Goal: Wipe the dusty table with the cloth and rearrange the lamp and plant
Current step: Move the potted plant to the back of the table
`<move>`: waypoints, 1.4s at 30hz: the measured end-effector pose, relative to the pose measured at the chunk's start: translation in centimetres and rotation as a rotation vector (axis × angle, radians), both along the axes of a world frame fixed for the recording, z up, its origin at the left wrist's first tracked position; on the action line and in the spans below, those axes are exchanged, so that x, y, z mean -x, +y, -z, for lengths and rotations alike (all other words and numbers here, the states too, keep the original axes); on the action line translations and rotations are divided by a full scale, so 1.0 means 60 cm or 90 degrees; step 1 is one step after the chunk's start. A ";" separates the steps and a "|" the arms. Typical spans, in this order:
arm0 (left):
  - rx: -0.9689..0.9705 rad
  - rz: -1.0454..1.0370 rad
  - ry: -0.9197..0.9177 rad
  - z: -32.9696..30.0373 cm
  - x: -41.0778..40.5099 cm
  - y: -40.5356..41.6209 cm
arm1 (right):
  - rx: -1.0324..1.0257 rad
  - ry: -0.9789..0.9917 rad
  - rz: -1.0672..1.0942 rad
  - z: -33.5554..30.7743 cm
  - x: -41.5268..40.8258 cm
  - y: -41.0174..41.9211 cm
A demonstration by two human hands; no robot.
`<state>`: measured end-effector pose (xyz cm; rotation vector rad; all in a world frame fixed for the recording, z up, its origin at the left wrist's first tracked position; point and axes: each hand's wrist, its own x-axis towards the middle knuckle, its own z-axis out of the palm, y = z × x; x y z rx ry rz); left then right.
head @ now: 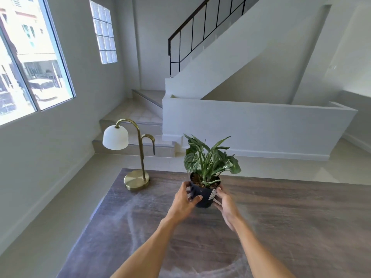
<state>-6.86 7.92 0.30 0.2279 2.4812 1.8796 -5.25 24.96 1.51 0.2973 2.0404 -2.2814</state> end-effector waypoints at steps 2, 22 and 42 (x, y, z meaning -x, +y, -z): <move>-0.008 0.011 0.004 -0.003 0.029 -0.016 | 0.003 -0.002 0.012 -0.003 0.024 -0.014; 0.031 0.069 -0.016 0.015 0.193 0.070 | 0.003 -0.017 0.102 0.003 0.155 0.059; 0.040 0.101 -0.050 0.051 0.227 0.171 | 0.063 -0.016 0.168 0.048 0.197 0.144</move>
